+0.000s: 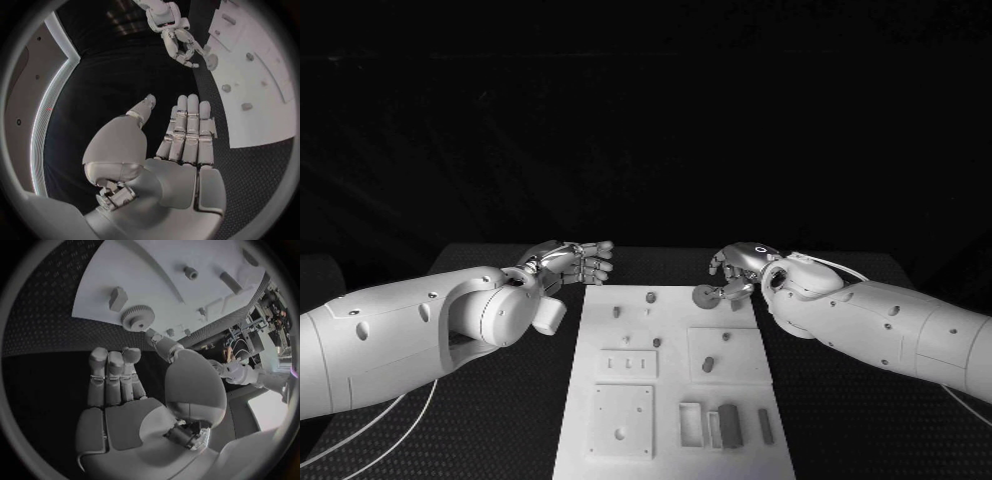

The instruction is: Assemble the parts on the task board

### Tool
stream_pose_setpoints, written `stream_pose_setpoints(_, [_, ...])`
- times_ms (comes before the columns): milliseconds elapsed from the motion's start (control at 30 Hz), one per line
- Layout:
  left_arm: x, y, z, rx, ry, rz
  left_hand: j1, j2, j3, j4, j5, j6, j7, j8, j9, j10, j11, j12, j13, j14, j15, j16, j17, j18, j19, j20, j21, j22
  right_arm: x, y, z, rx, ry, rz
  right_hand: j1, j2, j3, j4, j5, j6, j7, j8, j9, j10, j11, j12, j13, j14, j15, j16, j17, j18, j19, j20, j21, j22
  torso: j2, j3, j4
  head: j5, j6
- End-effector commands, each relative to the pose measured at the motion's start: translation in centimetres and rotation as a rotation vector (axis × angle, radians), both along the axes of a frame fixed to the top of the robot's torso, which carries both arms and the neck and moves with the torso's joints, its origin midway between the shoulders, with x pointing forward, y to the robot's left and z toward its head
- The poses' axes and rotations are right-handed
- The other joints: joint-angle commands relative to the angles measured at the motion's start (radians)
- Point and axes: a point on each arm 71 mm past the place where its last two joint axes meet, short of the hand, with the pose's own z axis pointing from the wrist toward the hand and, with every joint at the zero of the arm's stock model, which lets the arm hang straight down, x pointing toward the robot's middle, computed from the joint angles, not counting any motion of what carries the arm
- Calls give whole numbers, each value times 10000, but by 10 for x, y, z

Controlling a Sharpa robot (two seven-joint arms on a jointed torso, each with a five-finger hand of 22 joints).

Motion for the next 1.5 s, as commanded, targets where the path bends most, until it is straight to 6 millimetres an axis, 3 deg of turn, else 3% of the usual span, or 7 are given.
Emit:
stream_pose_setpoints(33, [0, -2, 2, -66, -137, -190, -103, -20, 7, -59, -35, 41, 45, -54, 14, 28, 44, -36, 9, -55, 20, -37, 13, 158, -71, 6, 48, -16, -1, 4, -7, -94, 472, 196, -145, 13, -105, 0, 21, -111, 12, -53, -15, -96, 27, 53, 13, -93, 28, 49, 18, 420, -84, 30, -72, 62, 8, -8, 25, -15, -19])
stream_pose_setpoints(467, [0, -3, 1, -28, -113, -172, -110, -16, 15, -67, -35, 35, 49, -62, 15, 24, 48, -45, 11, -54, 21, -40, 15, 158, -72, 6, 50, -17, 0, 6, -16, -178, 697, 186, -110, 127, -164, -21, 32, -120, -3, -40, -4, -187, 17, 111, 16, -162, 27, 70, 24, 420, -142, 66, -92, 68, 2, -24, 44, -21, -92])
stream_pose_setpoints(700, [0, -2, 1, -26, -110, -165, -116, -11, 19, -70, -35, 33, 52, -66, 16, 22, 50, -50, 12, -52, 21, -41, 16, 158, -71, 7, 51, -18, -1, 8, -18, -200, 803, 274, 6, 269, -74, -32, 25, 143, -60, 113, 58, -179, -37, 173, 8, -169, -24, 109, 28, 420, -145, 76, -78, 79, -3, -24, 8, 19, -125])
stream_pose_setpoints(1100, [0, -2, 1, -23, -103, -164, -126, -7, 26, -75, -35, 32, 55, -71, 19, 23, 52, -56, 16, -51, 21, -43, 18, 159, -71, 8, 53, -19, -4, 14, -25, -227, 967, 349, 99, 480, 203, 93, 21, 464, -154, 292, 133, -114, -126, 238, -37, -161, -108, 163, 22, 420, -130, 72, -39, 95, 0, -18, 46, 27, -156])
stream_pose_setpoints(1500, [0, -2, 1, -20, -79, -177, -128, -5, 31, -80, -35, 33, 55, -73, 21, 24, 52, -59, 18, -50, 21, -44, 20, 159, -71, 7, 55, -20, -4, 16, -32, -567, 1163, 369, 160, 452, 255, 53, 20, 483, -171, 301, 138, -104, -142, 245, -57, -164, -124, 176, 18, 420, -132, 62, -23, 104, 0, -18, 22, 44, -190])
